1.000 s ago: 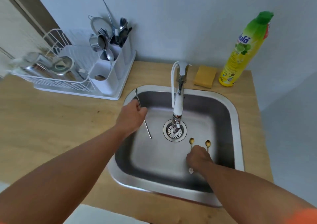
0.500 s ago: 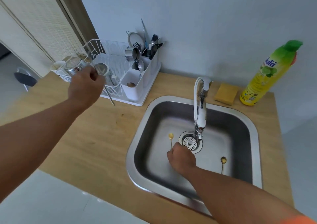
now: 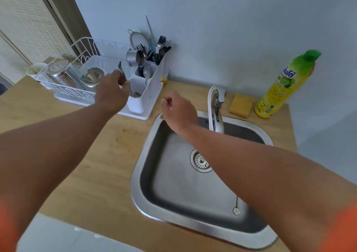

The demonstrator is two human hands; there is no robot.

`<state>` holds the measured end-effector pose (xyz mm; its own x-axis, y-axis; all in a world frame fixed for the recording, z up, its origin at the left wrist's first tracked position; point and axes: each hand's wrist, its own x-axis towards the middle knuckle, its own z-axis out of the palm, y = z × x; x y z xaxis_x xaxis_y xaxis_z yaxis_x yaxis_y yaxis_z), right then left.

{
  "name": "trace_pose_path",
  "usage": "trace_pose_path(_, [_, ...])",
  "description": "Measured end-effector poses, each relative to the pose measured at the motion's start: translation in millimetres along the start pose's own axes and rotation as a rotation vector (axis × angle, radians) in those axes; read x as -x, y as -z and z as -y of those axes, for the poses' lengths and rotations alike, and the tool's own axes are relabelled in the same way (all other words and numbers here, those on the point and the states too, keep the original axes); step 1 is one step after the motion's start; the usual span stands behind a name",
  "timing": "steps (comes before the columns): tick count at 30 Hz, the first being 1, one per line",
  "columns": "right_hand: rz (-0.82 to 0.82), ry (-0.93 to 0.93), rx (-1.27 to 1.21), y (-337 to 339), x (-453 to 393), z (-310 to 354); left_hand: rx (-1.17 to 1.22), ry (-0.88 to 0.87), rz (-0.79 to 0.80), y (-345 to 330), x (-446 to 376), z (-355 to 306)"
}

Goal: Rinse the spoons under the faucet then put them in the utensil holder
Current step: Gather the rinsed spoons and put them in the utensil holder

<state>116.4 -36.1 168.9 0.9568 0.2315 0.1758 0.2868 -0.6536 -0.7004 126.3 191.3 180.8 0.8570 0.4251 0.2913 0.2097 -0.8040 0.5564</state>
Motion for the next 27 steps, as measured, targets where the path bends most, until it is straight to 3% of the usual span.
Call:
trace_pose_path(4, [-0.05, 0.06, -0.002, 4.7, -42.5, 29.3, -0.048, 0.042, 0.112, -8.7, 14.2, 14.5])
trace_pose_path(12, [-0.062, 0.027, -0.045, -20.2, -88.9, 61.9, 0.044, 0.114, 0.052, -14.3, 42.9, 14.1])
trace_pose_path(23, [0.223, -0.089, 0.084, -49.4, -74.8, 44.0, 0.036, 0.097, 0.195, -22.1, 102.1, 63.7])
trace_pose_path(27, [0.226, -0.128, 0.061, -45.9, -55.9, 36.9, 0.033, 0.026, 0.285, -23.6, 130.8, 83.7])
